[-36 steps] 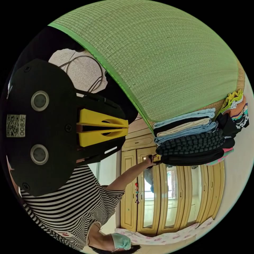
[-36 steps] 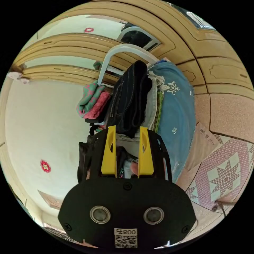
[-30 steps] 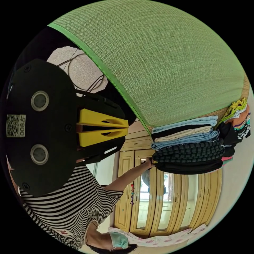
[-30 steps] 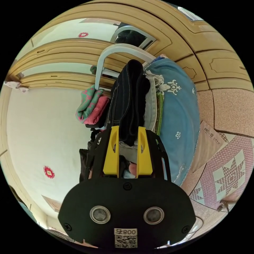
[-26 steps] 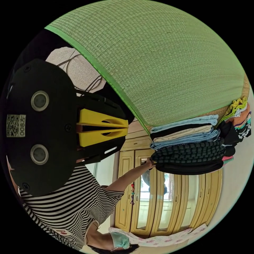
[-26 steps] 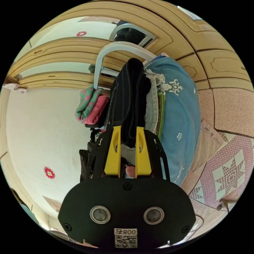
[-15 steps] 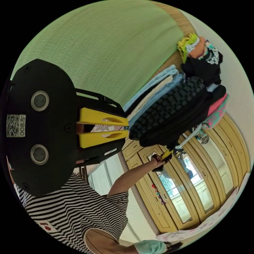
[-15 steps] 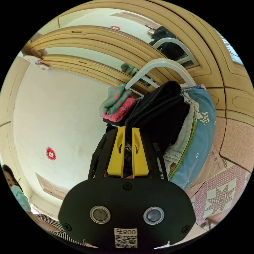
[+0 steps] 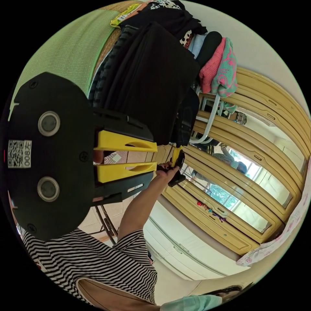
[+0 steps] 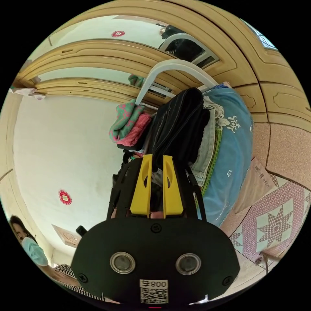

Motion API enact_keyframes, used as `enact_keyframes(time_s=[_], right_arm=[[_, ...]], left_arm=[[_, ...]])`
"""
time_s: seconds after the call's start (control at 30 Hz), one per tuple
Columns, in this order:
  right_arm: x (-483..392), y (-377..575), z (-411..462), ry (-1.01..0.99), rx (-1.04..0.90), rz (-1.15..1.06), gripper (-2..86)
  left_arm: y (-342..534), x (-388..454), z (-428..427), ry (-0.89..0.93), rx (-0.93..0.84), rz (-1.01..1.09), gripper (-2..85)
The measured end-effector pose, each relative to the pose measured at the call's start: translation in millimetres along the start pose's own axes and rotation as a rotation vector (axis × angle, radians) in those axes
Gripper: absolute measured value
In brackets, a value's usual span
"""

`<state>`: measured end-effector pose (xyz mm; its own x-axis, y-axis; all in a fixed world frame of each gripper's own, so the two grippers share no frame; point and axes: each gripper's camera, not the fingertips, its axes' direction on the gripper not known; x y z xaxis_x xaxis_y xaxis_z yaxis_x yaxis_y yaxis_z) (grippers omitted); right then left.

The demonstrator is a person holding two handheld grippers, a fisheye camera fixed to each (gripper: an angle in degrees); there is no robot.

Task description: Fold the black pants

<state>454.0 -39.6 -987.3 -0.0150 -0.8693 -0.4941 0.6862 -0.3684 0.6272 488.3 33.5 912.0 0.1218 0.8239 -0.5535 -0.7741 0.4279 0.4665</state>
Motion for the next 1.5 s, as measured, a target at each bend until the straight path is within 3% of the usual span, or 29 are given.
enact_keyframes(time_s=[0.37,0.6,0.77,0.83,1.03,1.17,1.33,1.5], right_arm=[[-13.1,-25.9,6.8,-0.109,-0.006,-0.081,3.4],[-26.2,-40.2,14.4,-0.155,-0.014,-0.121,2.6],[-41.1,-48.5,26.9,-0.164,-0.052,-0.190,2.7],[-46.2,-50.3,33.2,-0.154,-0.078,-0.223,2.6],[-45.0,-43.3,29.2,-0.088,-0.058,-0.371,2.2],[-4.8,-28.8,9.0,0.075,0.096,-0.269,3.6],[38.0,-40.8,34.6,0.048,-0.015,-0.092,10.7],[48.7,-51.4,51.1,0.028,0.007,0.004,10.1]], left_arm=[[-107.5,8.5,147.9,-0.212,-0.124,0.181,13.1],[-193.5,6.0,288.5,-0.352,-0.348,0.290,14.6],[-233.6,10.4,367.0,-0.548,-0.467,0.387,13.2],[-249.4,10.1,393.5,-0.642,-0.487,0.417,7.6],[-292.4,-15.2,400.4,-0.531,-0.393,0.268,0.7],[-312.5,-35.0,395.7,-0.477,-0.329,0.159,0.2],[-333.0,-46.2,407.9,-0.440,-0.314,0.108,-0.1],[-348.4,-46.9,423.1,-0.437,-0.338,0.117,-0.1]])
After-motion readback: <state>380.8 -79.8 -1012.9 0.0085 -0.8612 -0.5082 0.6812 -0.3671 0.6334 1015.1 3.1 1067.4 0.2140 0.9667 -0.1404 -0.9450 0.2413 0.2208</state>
